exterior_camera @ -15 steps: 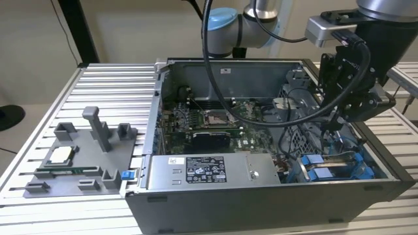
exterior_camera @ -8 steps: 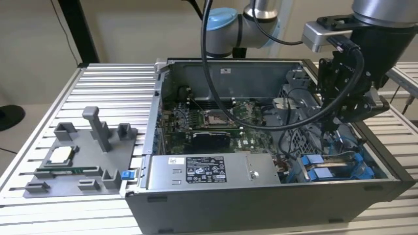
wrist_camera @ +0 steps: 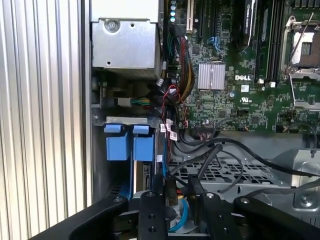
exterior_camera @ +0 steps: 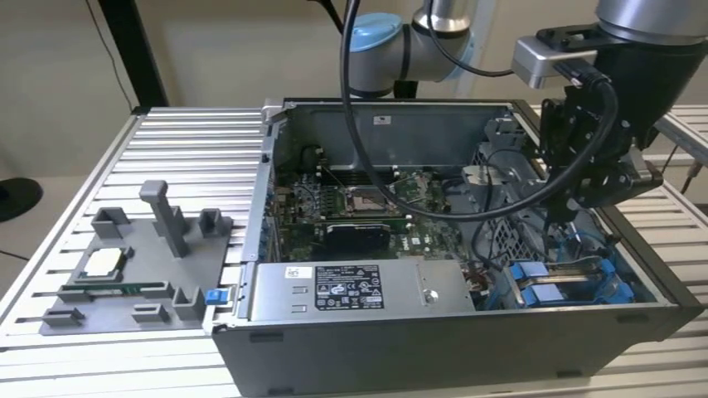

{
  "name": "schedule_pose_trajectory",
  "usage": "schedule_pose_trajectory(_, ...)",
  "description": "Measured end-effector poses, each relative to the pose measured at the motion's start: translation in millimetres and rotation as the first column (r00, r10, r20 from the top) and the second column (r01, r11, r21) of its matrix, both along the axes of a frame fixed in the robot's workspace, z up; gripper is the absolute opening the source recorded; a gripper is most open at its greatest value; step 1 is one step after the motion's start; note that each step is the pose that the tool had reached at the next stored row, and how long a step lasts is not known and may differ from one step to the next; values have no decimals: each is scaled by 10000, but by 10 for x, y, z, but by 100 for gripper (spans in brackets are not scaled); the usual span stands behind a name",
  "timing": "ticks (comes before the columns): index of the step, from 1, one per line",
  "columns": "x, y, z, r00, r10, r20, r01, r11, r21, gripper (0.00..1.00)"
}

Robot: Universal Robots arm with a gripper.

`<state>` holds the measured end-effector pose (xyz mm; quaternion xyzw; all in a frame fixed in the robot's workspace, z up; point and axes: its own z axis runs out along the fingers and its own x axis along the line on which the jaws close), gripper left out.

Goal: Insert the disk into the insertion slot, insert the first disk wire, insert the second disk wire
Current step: 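Insert the disk into the insertion slot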

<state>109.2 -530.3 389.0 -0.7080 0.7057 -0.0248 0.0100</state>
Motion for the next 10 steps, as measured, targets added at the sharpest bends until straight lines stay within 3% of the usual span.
schedule_pose_trajectory(9, -9, -6, 12, 9999, 0, 107, 0, 10000, 2, 100)
schedule_pose_trajectory(10, -13, -12, 10, 9999, -6, 108, 6, 10000, 3, 0)
